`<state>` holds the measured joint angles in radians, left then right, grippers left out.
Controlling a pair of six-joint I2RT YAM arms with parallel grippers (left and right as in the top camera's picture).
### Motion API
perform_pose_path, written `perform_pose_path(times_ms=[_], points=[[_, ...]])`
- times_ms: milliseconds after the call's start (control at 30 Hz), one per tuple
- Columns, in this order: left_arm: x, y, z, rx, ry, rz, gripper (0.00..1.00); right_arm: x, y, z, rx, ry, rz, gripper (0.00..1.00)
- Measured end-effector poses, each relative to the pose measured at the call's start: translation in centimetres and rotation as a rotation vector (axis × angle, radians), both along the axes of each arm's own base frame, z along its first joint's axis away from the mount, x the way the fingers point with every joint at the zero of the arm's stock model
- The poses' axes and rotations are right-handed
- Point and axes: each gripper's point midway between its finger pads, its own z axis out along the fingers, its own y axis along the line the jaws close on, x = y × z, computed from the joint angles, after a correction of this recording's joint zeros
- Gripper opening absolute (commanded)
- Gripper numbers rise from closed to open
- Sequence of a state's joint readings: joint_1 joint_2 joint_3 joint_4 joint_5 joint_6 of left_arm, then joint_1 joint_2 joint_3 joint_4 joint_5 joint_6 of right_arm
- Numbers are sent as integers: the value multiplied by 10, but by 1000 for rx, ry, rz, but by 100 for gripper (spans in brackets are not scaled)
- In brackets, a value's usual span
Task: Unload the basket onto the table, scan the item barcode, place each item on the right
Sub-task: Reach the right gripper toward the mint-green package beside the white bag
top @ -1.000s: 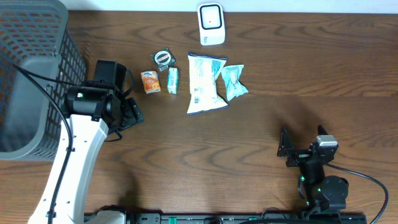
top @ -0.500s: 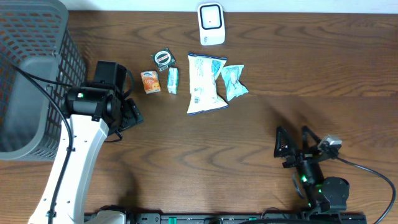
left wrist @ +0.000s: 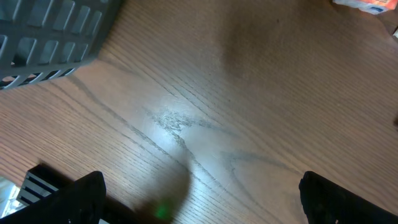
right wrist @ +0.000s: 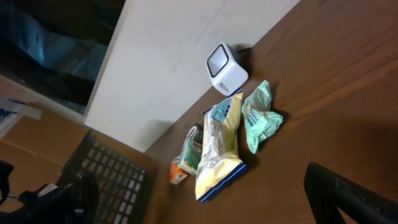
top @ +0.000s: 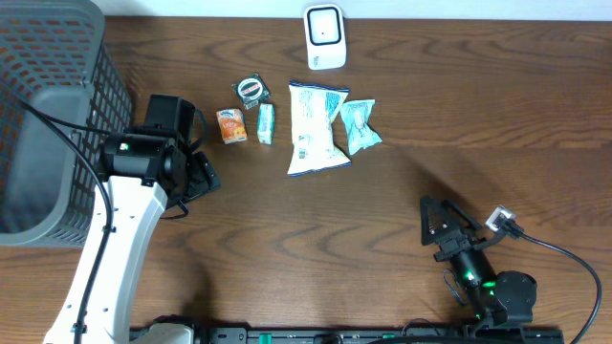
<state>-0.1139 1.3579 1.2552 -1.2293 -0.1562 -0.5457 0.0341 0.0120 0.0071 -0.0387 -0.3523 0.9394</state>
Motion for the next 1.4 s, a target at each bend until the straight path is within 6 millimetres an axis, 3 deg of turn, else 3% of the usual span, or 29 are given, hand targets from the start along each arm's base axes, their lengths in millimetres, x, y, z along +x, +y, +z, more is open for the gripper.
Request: perform_pose_path(times_ms=[200, 300, 333, 400, 567, 800, 900, 933, 1133, 1400], points=[[0, 0, 0, 0, 0, 1, 97, -1, 2, 13, 42, -39, 14, 99], [0, 0, 0, 0, 1, 1, 98, -5, 3, 52, 59, -200, 21, 99], [0, 0, -1, 0, 2, 1, 98, -13, 2, 84, 66, -333, 24, 99], [-1, 0, -1, 0, 3, 1, 98, -21, 1, 107, 74, -442, 20, 99], [-1, 0, -1, 0, 3, 1, 98, -30, -1, 129, 61, -519, 13, 99], [-1, 0, -1, 1, 2, 1, 98, -57, -6, 206, -130, -663, -70, 99], [-1, 0, -1, 0, 3, 1, 98, -60, -8, 230, -233, -664, -100, 99], [-1, 0, -1, 0, 3, 1, 98, -55, -8, 239, -284, -644, -108, 99], [-1, 0, -1, 0, 4, 1, 97, -8, 0, 241, -451, -456, -41, 99], [-1, 0, -1, 1, 4, 1, 98, 68, 19, 210, -542, -60, 175, 99]])
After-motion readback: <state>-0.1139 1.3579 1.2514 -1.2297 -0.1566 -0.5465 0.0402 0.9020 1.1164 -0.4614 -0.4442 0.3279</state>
